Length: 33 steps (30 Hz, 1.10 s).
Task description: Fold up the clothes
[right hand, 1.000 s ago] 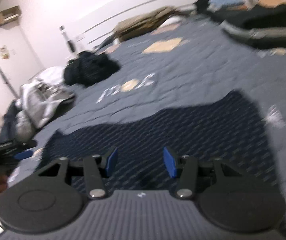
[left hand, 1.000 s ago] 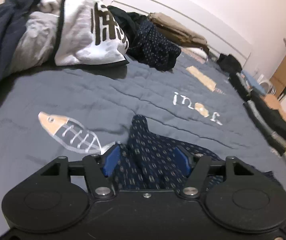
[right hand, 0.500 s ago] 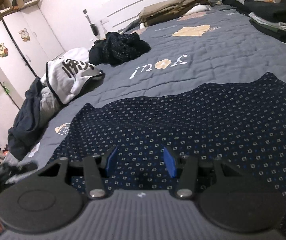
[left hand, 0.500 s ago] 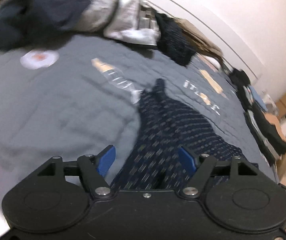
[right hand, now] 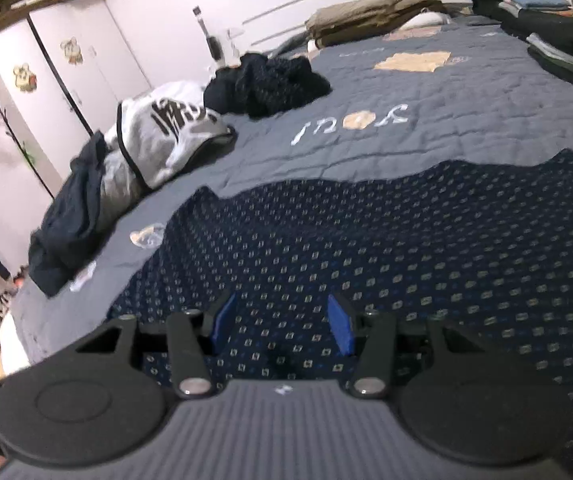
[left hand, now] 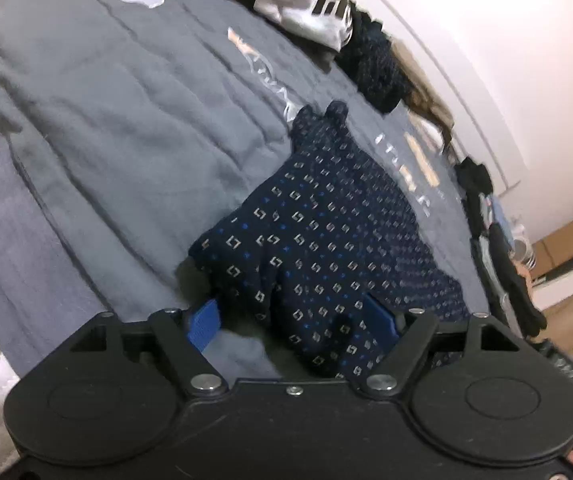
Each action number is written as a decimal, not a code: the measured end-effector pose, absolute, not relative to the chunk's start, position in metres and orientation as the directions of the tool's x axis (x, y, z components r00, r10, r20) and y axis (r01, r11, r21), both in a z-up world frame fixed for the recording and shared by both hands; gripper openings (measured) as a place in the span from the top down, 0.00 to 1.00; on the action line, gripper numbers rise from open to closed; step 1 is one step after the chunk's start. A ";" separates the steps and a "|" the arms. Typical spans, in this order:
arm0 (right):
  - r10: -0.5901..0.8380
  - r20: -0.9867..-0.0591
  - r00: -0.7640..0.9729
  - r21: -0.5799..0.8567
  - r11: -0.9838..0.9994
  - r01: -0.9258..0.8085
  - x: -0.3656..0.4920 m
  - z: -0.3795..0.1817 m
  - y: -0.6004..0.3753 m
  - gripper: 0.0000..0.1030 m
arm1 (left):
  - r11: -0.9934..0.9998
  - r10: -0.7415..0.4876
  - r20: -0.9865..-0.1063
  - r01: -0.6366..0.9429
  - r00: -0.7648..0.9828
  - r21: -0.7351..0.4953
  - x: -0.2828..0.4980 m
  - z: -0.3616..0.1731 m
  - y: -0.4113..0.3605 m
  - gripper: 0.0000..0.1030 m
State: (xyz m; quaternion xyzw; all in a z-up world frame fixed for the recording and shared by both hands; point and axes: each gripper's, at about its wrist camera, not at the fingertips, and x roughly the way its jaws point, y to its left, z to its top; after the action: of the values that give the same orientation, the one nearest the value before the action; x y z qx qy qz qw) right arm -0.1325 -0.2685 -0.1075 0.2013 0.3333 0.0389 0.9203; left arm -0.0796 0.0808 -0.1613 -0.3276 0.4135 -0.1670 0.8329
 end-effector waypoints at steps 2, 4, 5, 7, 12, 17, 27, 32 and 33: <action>0.220 -0.625 0.749 0.399 0.915 0.065 -0.126 -0.117 -0.266 0.52 | 0.704 -0.572 -0.553 0.016 0.605 -0.710 -0.080 -0.160 0.081 0.29; 0.214 -0.657 0.723 0.402 0.911 0.095 -0.120 -0.128 -0.266 0.52 | 0.687 -0.593 -0.529 0.040 0.607 -0.725 -0.084 -0.158 0.079 0.29; 0.217 -0.658 0.721 0.414 0.904 0.105 -0.120 -0.133 -0.267 0.52 | 0.695 -0.595 -0.525 0.060 0.608 -0.717 -0.087 -0.157 0.076 0.29; 0.230 -0.653 0.721 0.443 0.889 0.117 -0.120 -0.136 -0.270 0.51 | 0.708 -0.598 -0.519 0.098 0.611 -0.699 -0.092 -0.156 0.070 0.29; 0.270 -0.634 0.725 0.527 0.837 0.149 -0.122 -0.140 -0.284 0.51 | 0.720 -0.537 -0.514 0.046 0.669 -0.692 -0.078 -0.156 0.077 0.29; 0.262 -0.640 0.722 0.507 0.850 0.141 -0.122 -0.141 -0.281 0.50 | 0.727 -0.521 -0.518 0.034 0.678 -0.686 -0.060 -0.157 0.074 0.64; 0.269 -0.634 0.725 0.511 0.849 0.132 -0.122 -0.143 -0.281 0.49 | 0.766 -0.508 -0.574 0.032 0.643 -0.642 -0.058 -0.161 0.057 0.39; 0.274 -0.626 0.730 0.528 0.838 0.138 -0.124 -0.140 -0.285 0.49 | 0.774 -0.510 -0.496 0.124 0.703 -0.621 -0.057 -0.142 0.049 0.88; 0.277 -0.623 0.731 0.536 0.832 0.142 -0.126 -0.139 -0.287 0.49 | 0.775 -0.512 -0.469 0.151 0.719 -0.613 -0.059 -0.135 0.046 0.89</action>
State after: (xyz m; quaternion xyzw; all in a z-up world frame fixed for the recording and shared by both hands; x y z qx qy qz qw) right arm -0.1256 -0.2865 -0.1393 0.2869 0.3646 0.0382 0.8850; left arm -0.0585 0.0462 -0.1353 -0.2780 0.3243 -0.1875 0.8845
